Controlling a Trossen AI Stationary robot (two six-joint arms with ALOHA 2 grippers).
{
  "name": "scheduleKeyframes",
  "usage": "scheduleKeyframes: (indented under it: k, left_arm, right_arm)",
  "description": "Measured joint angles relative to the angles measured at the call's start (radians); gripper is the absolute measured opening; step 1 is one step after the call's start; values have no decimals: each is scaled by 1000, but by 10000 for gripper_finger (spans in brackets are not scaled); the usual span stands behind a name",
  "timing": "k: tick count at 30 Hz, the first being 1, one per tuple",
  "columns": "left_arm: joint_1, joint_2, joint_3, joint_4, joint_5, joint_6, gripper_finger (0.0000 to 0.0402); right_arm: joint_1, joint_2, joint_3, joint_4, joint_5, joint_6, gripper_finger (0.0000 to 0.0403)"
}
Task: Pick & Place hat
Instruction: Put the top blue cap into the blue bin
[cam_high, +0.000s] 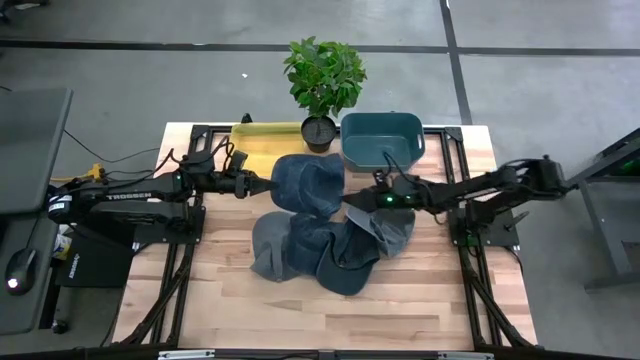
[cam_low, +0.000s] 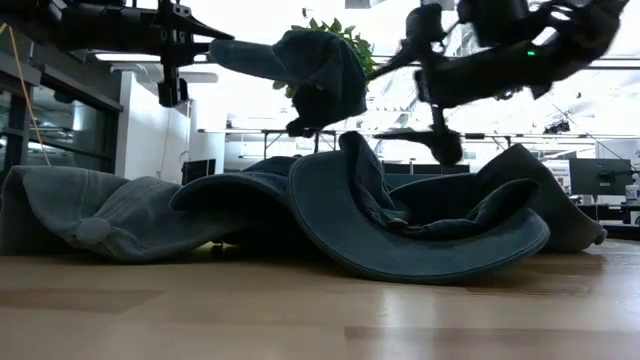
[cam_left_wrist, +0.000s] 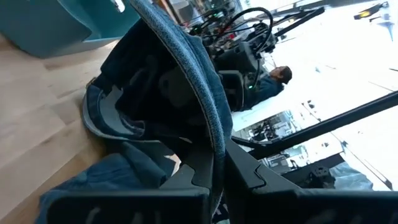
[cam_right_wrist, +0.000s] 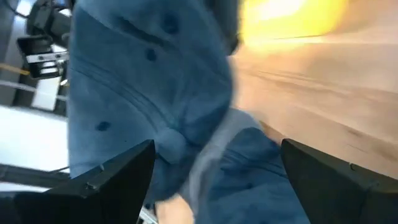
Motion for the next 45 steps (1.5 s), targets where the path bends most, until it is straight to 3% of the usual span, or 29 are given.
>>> scheduleKeyframes:
  k: [6,14,25,32,39,45]
  left_arm:
    - [0,0,0,-1,12,3,7]
    - [0,0,0,4,19,3,7]
    - [0,0,0,3,-60,-1,7]
    - [0,0,0,-30,-49,3,7]
    - [0,0,0,-84,-46,3,7]
    - [0,0,0,-58,-56,3,7]
  right_arm:
    - [-27,91,103,50,-47,-32,342]
    - [-69,117,210,49,-143,-71,342]
    - [-46,117,326,44,-323,-90,328]
    - [-33,111,328,44,-324,-71,314]
    - [-56,25,328,43,-312,-97,313]
    - [-67,-35,328,-156,-262,-158,313]
